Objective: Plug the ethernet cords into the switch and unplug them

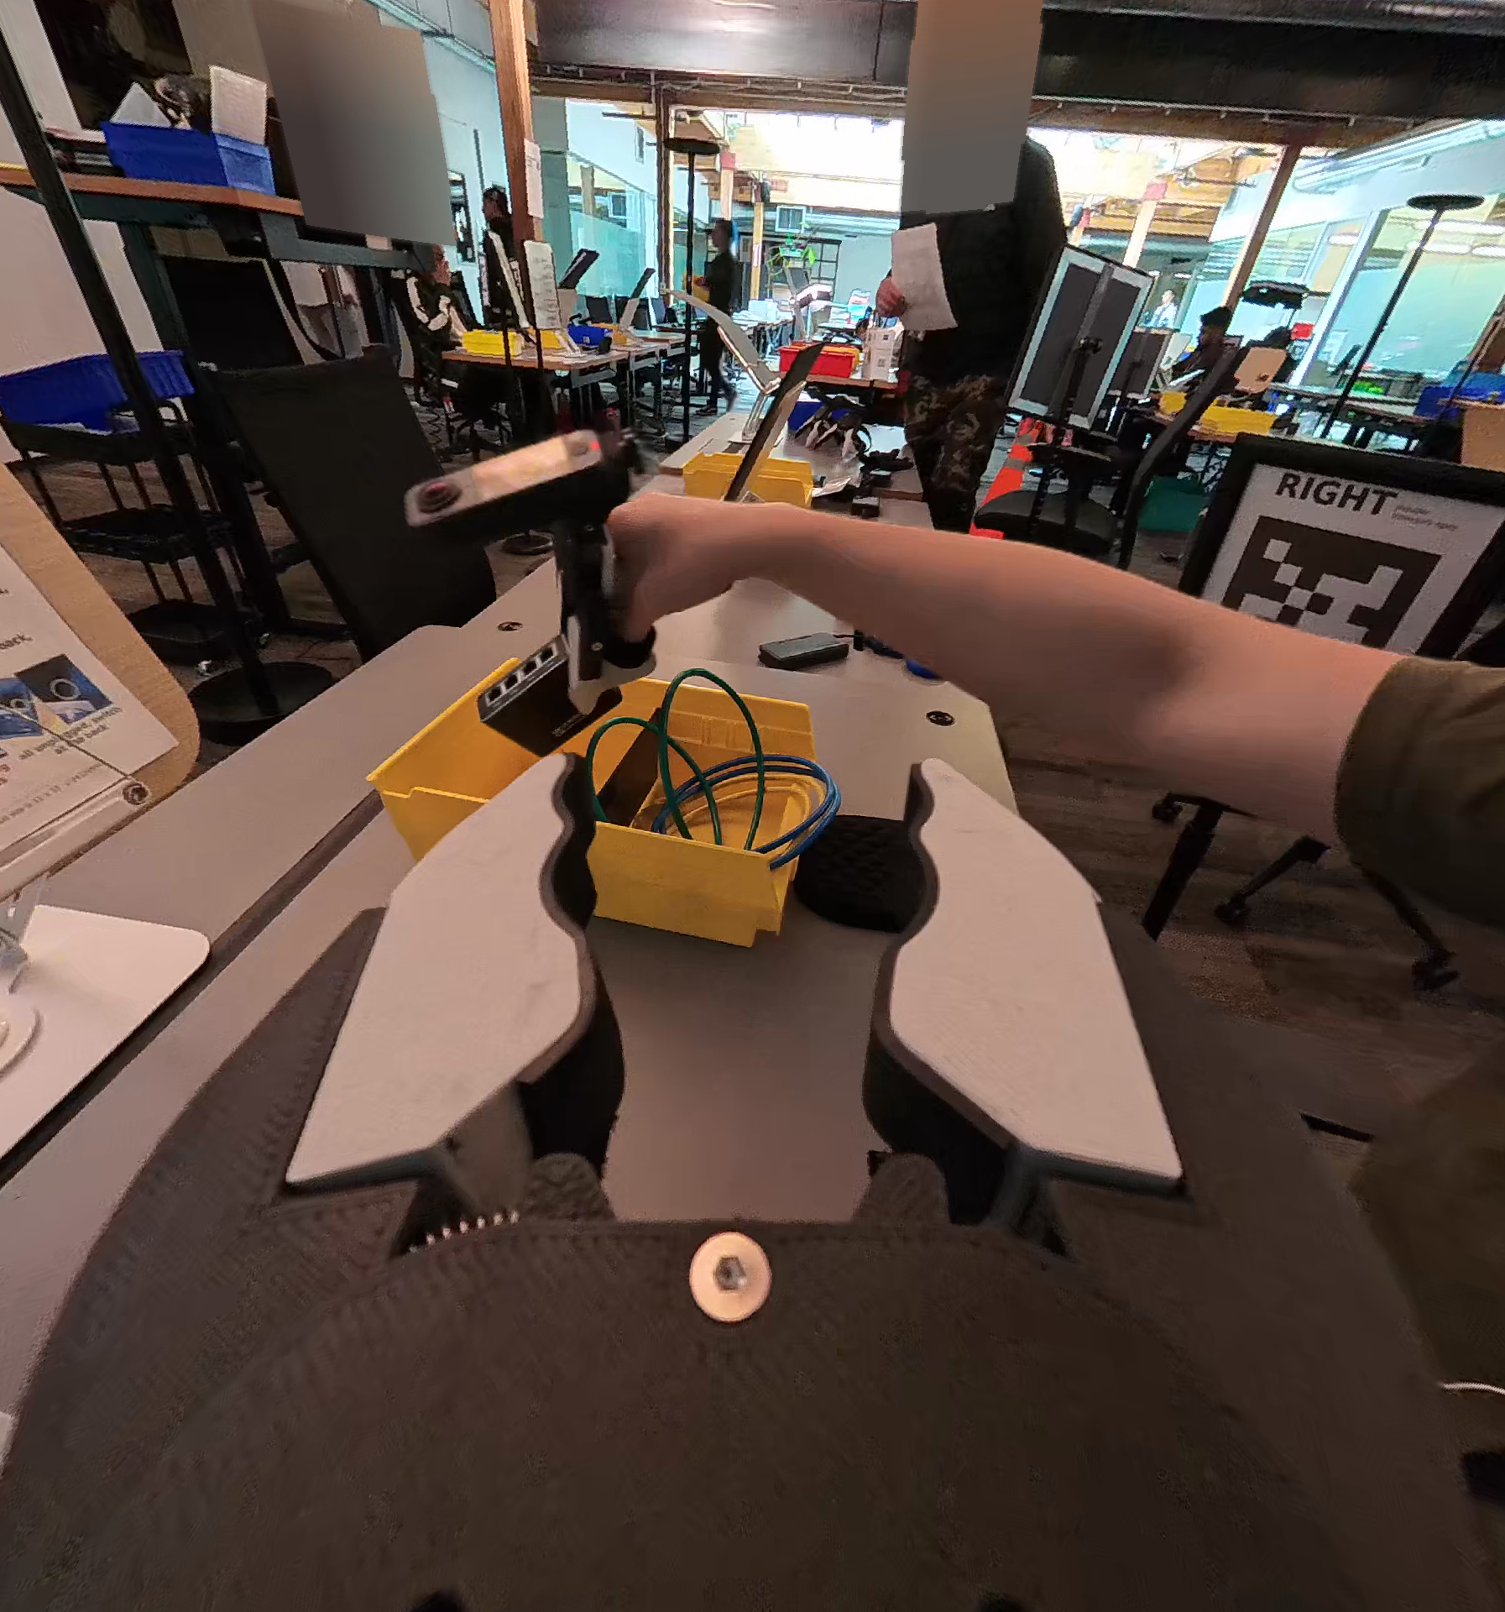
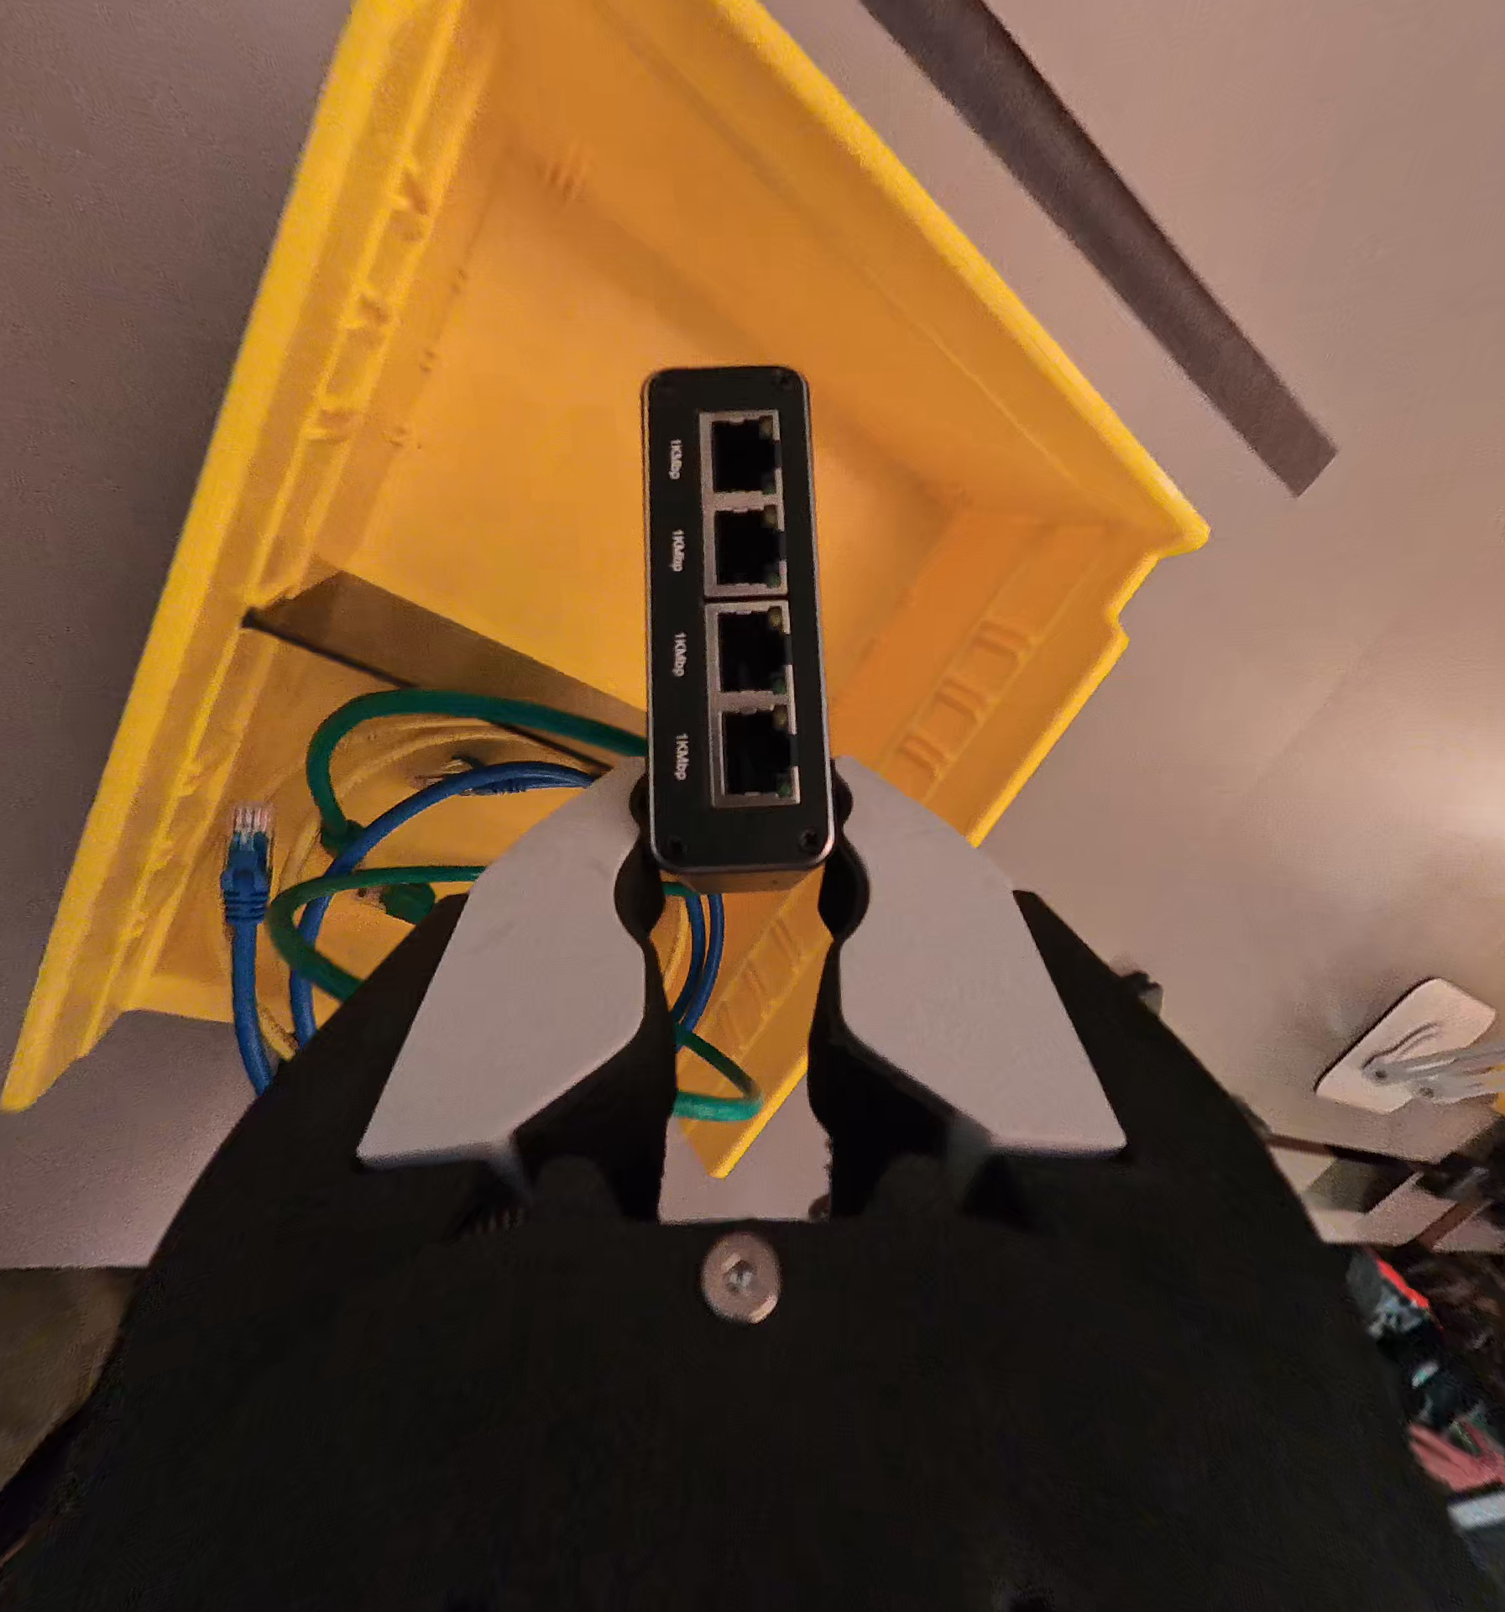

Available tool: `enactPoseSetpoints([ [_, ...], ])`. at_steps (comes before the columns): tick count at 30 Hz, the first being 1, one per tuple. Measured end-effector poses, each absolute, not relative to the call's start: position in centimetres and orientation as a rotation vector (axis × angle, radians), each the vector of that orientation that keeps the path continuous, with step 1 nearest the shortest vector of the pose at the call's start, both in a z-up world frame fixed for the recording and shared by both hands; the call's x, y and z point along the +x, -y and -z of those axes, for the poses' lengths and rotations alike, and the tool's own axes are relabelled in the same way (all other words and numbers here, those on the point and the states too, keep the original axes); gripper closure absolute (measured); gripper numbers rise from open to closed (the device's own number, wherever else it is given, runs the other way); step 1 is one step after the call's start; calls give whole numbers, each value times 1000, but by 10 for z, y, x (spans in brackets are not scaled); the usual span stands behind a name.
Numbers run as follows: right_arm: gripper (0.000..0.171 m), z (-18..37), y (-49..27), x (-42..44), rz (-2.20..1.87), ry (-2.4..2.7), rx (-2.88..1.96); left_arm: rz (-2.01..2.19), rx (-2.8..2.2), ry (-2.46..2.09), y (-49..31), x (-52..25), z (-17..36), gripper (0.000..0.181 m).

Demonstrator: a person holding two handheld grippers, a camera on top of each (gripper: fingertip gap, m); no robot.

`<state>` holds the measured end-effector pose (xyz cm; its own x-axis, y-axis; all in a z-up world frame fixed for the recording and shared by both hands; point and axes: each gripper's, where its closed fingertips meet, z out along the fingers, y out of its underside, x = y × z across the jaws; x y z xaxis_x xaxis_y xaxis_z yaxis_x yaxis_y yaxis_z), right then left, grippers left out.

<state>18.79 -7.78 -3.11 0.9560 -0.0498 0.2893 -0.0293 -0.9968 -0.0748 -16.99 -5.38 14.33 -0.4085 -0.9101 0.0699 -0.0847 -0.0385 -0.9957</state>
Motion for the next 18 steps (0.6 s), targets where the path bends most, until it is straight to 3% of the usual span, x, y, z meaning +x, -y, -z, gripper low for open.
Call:
enactPoseSetpoints([
  [18,136,93,92,231,371,-658,-3353,1481,-1148,-1535,35,-171,-139,112],
])
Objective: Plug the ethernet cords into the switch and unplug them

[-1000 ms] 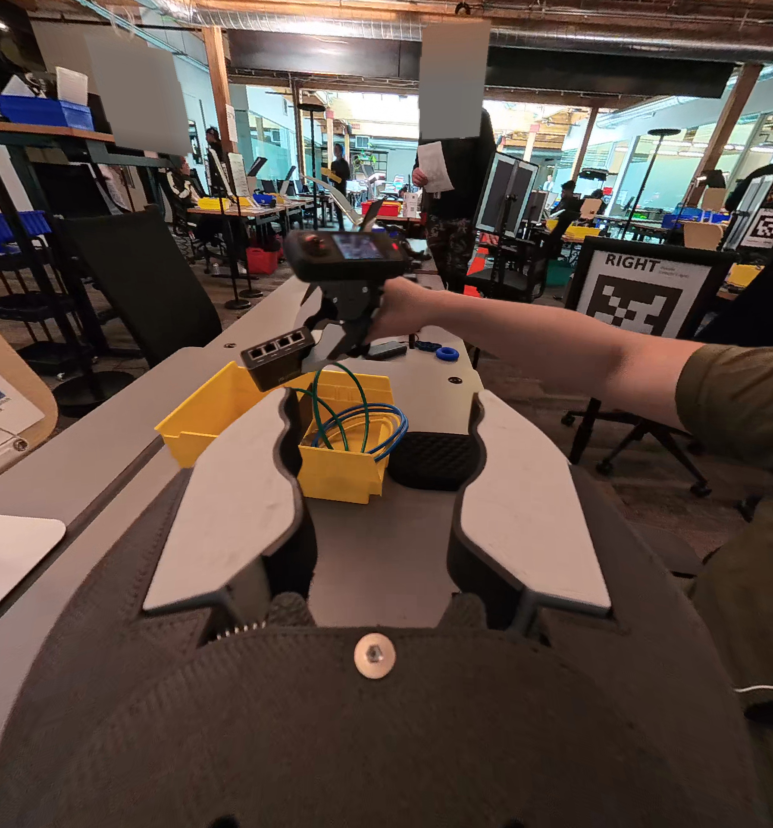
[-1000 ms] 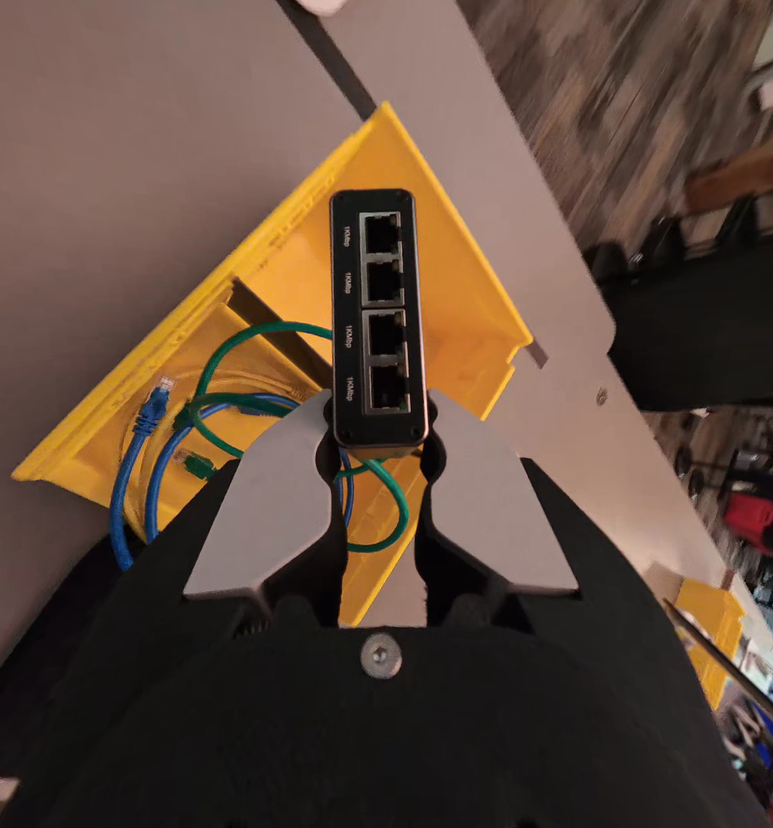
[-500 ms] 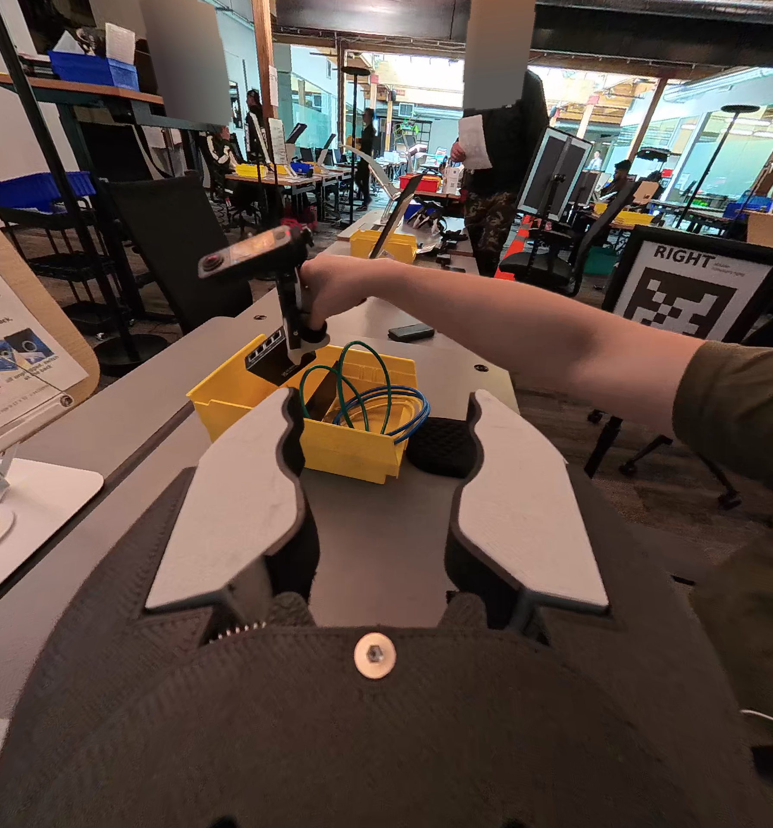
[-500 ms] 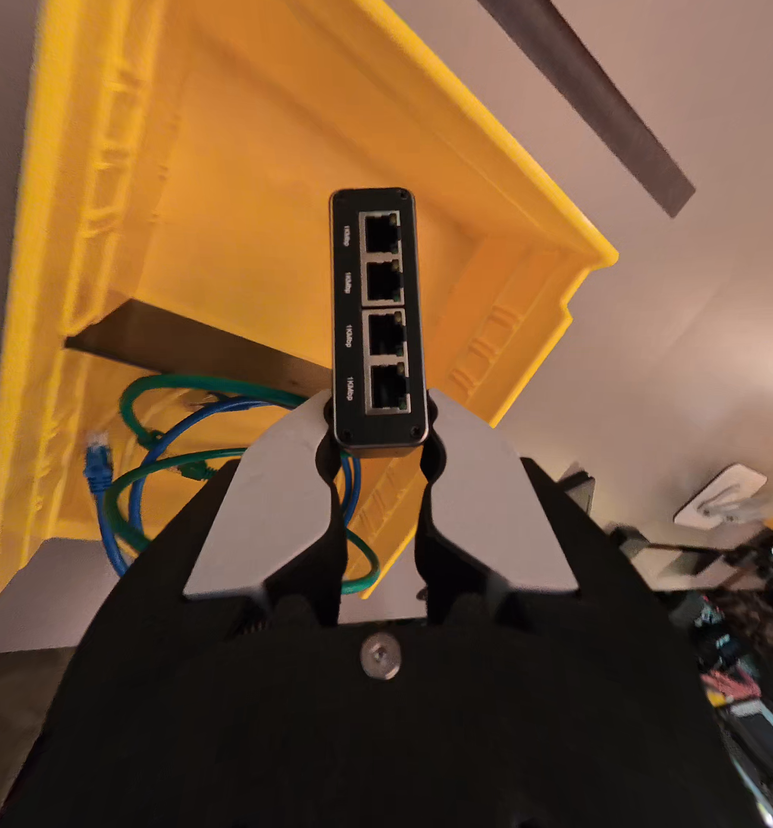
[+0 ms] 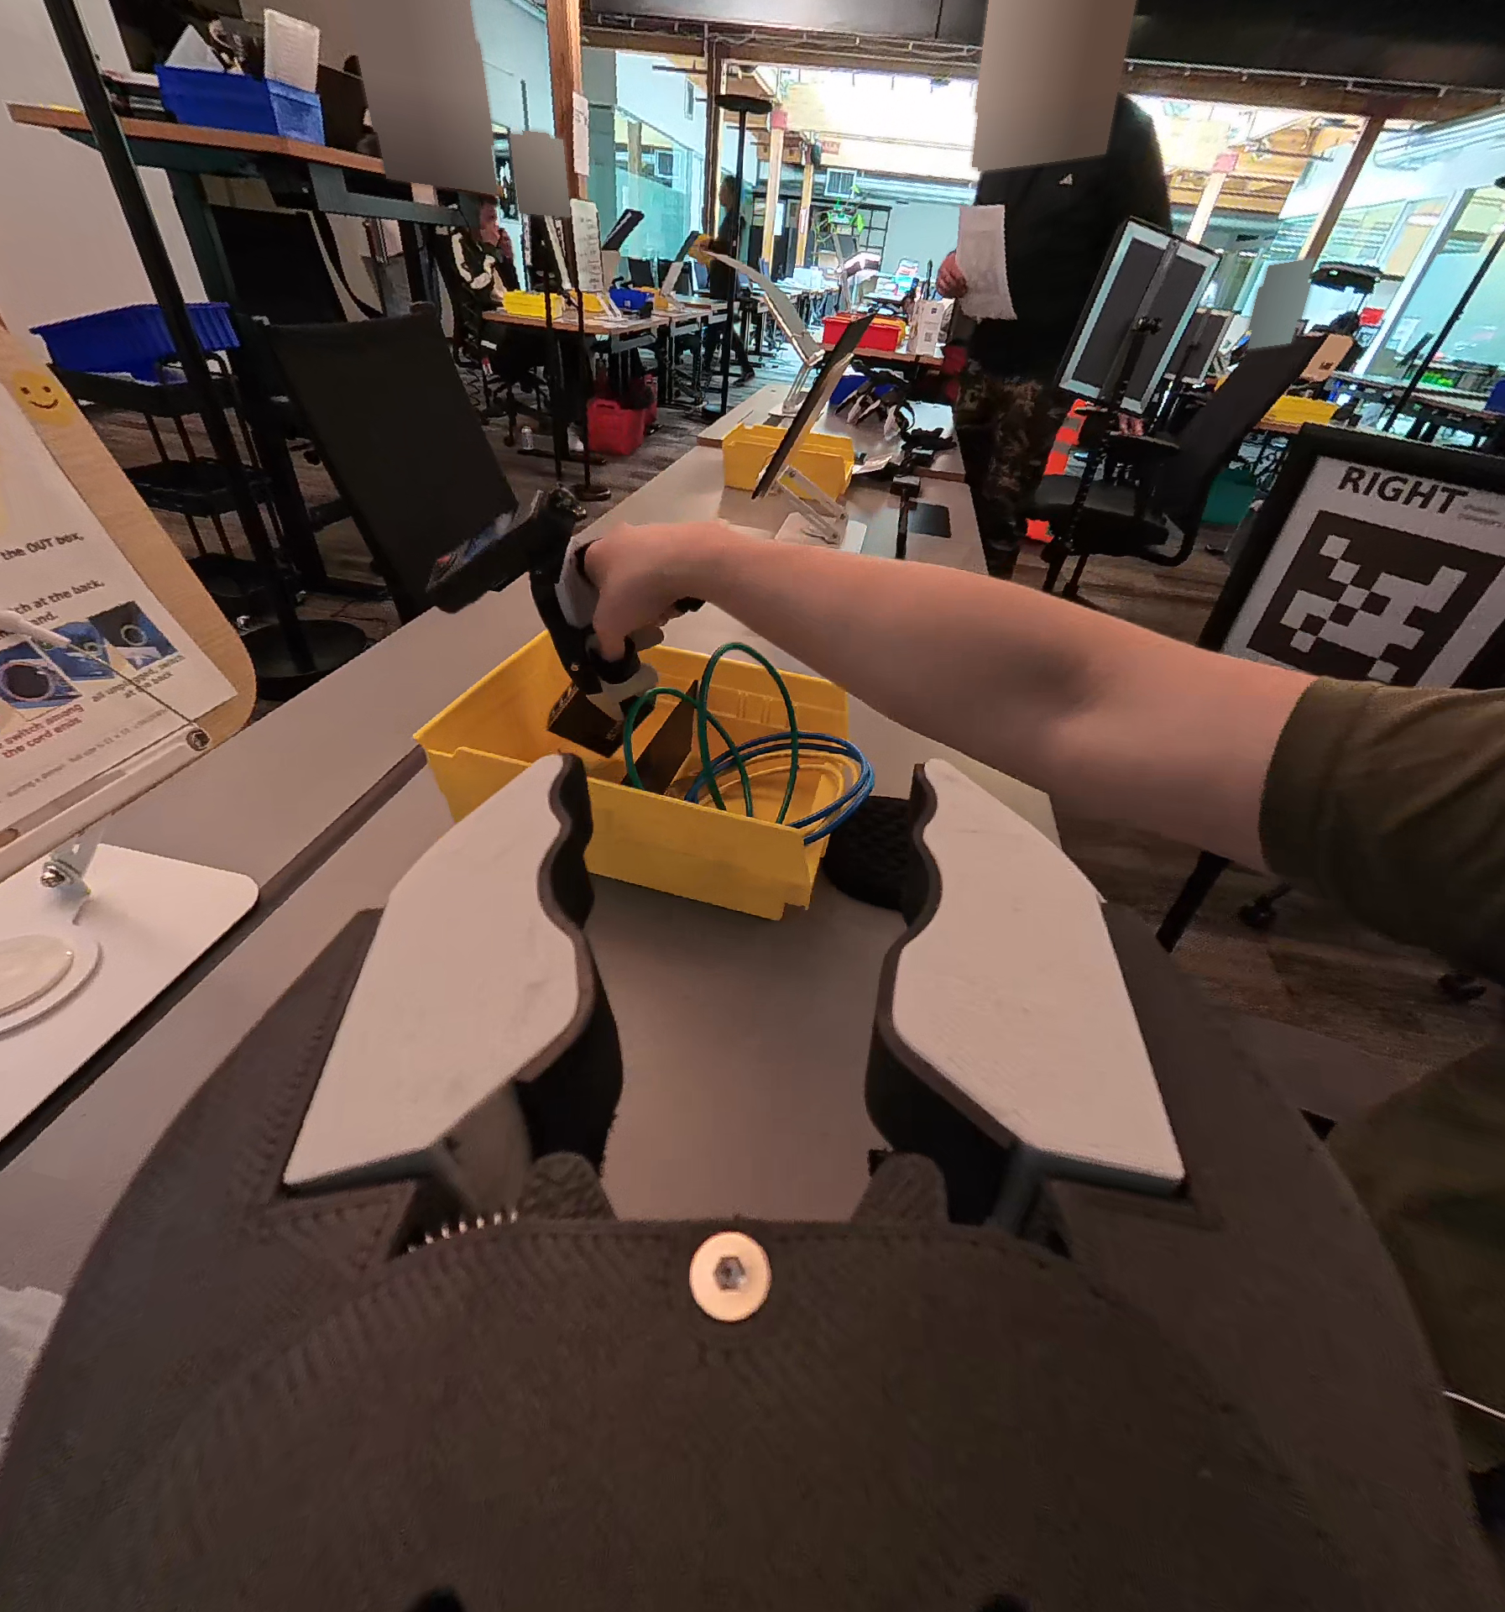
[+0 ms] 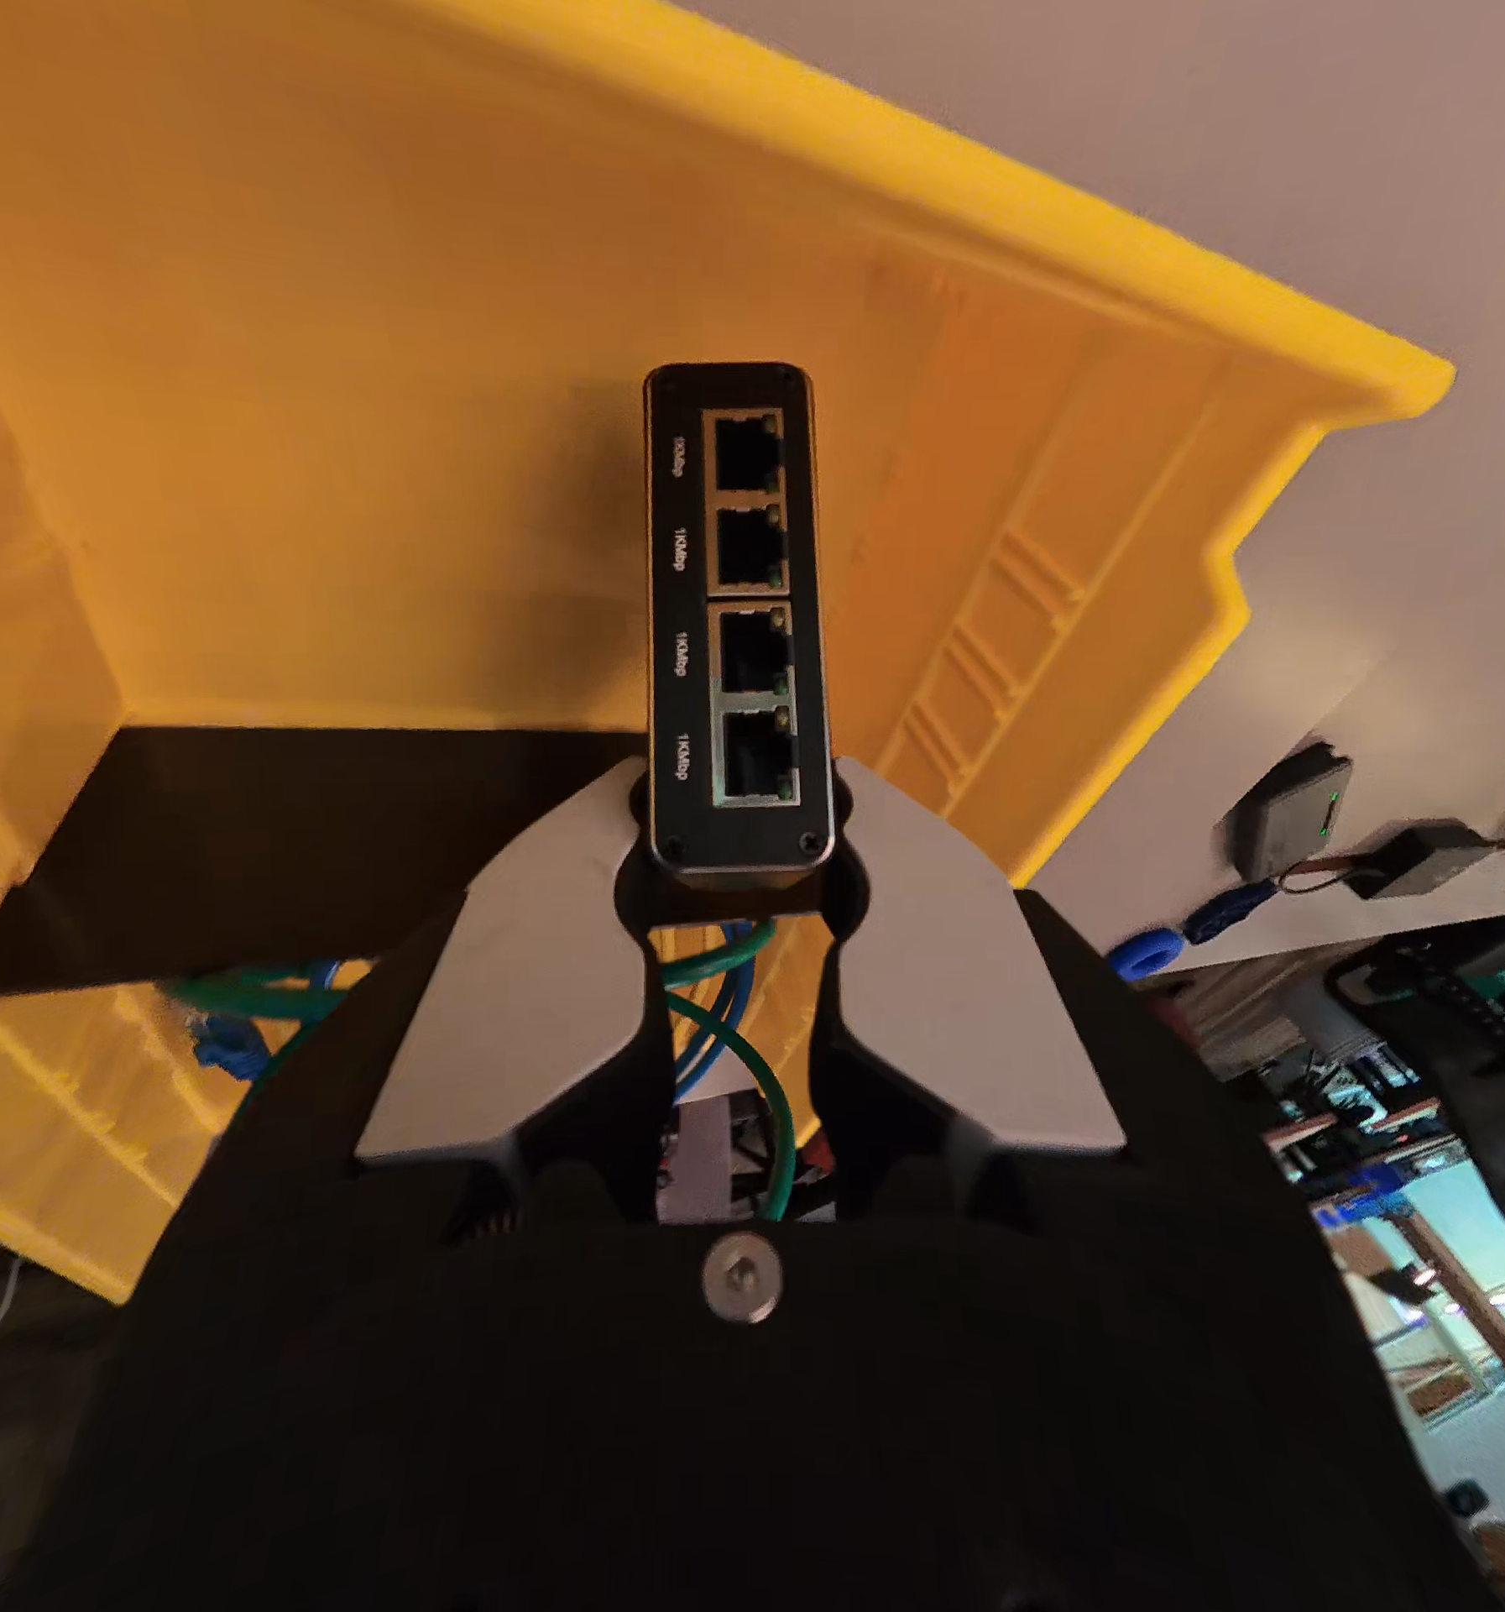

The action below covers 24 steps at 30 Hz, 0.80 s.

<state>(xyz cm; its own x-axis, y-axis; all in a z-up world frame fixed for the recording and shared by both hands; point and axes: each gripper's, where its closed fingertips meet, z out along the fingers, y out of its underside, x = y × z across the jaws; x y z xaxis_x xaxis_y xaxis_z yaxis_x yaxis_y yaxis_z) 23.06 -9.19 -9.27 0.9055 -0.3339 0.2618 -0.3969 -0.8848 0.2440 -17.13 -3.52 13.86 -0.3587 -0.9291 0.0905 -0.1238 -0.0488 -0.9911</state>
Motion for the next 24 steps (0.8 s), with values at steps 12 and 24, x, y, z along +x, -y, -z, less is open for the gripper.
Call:
enactPoseSetpoints([
  [12,135,102,99,237,-310,718,2684,1466,-1182,-1561,34,-166,-130,111],
  [24,135,104,91,228,-293,689,2758,1465,-1183,-1571,36,-164,-129,111],
])
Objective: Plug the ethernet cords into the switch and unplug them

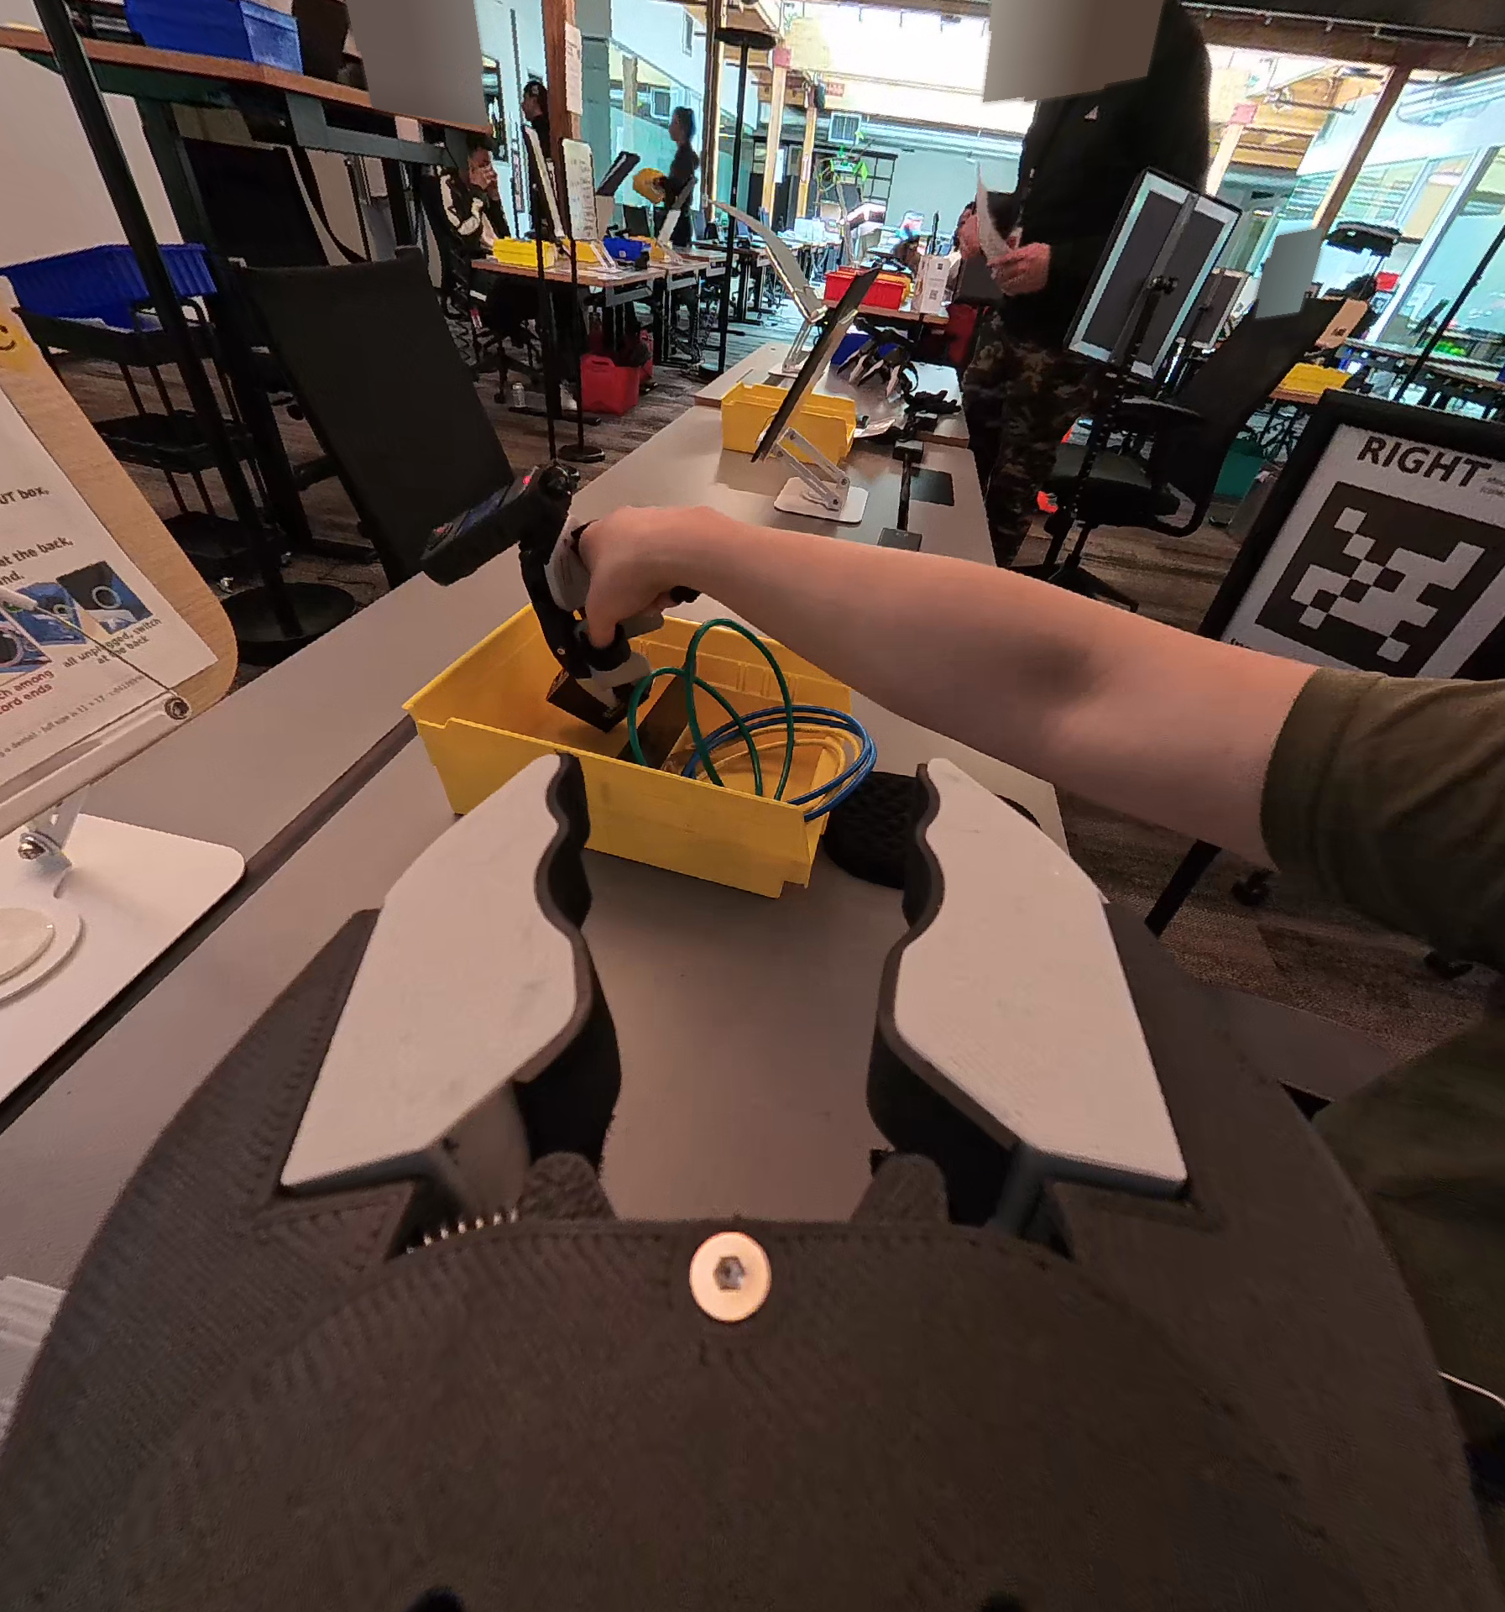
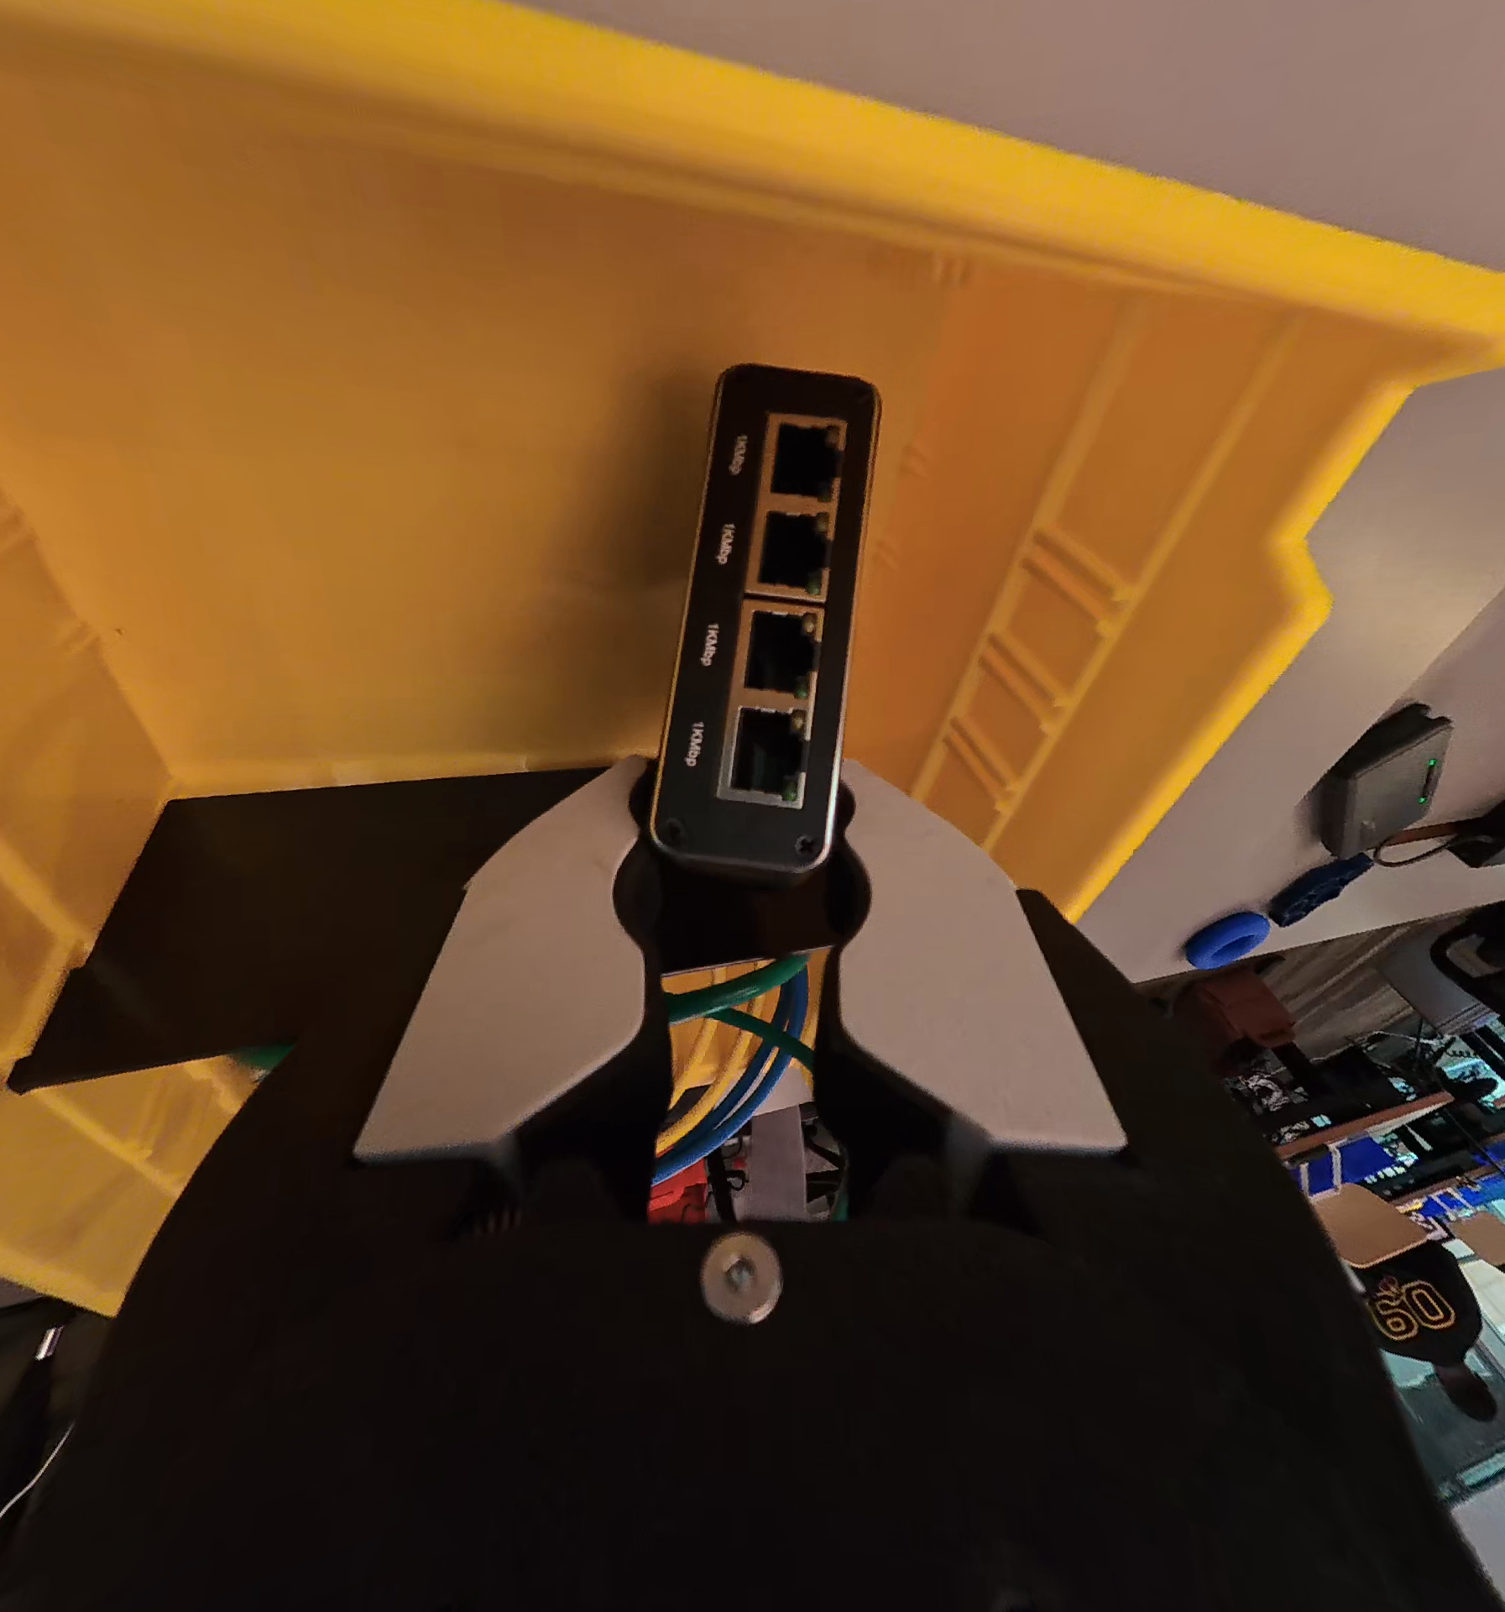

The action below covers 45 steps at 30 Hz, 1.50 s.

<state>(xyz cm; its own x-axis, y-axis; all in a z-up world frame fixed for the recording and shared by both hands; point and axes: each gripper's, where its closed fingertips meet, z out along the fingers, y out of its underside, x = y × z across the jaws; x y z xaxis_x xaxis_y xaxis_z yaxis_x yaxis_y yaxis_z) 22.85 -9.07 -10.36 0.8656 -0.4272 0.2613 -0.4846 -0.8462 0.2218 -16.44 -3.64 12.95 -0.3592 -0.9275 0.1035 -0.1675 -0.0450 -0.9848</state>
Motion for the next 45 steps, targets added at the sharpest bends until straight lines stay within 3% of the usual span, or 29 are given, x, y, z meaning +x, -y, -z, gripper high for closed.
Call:
enactPoseSetpoints([
  [10,123,111,63,217,-260,613,2865,1469,-1183,-1574,37,-164,-129,111],
  [15,123,104,45,187,175,671,3027,1472,-1188,-1575,36,-165,-128,110],
  [20,128,37,61,209,205,606,3486,1477,-1164,-1560,36,-169,-135,110],
  [25,120,-35,117,207,-203,181,3999,1485,-1156,-1561,38,-169,-136,110],
  [30,111,12,160,197,-104,-115,3932,1466,-1155,-1600,46,-164,-130,110],
  [39,121,79,104,191,-130,-258,3677,1430,-1200,-1660,51,-151,-111,111],
  [41,131,92,101,189,-45,-251,3577,1429,-1205,-1667,52,-150,-109,111],
  [43,152,95,102,179,137,-259,3493,1428,-1211,-1671,51,-148,-107,111],
  [45,156,92,107,179,125,-270,3432,1427,-1217,-1676,51,-147,-105,111],
])
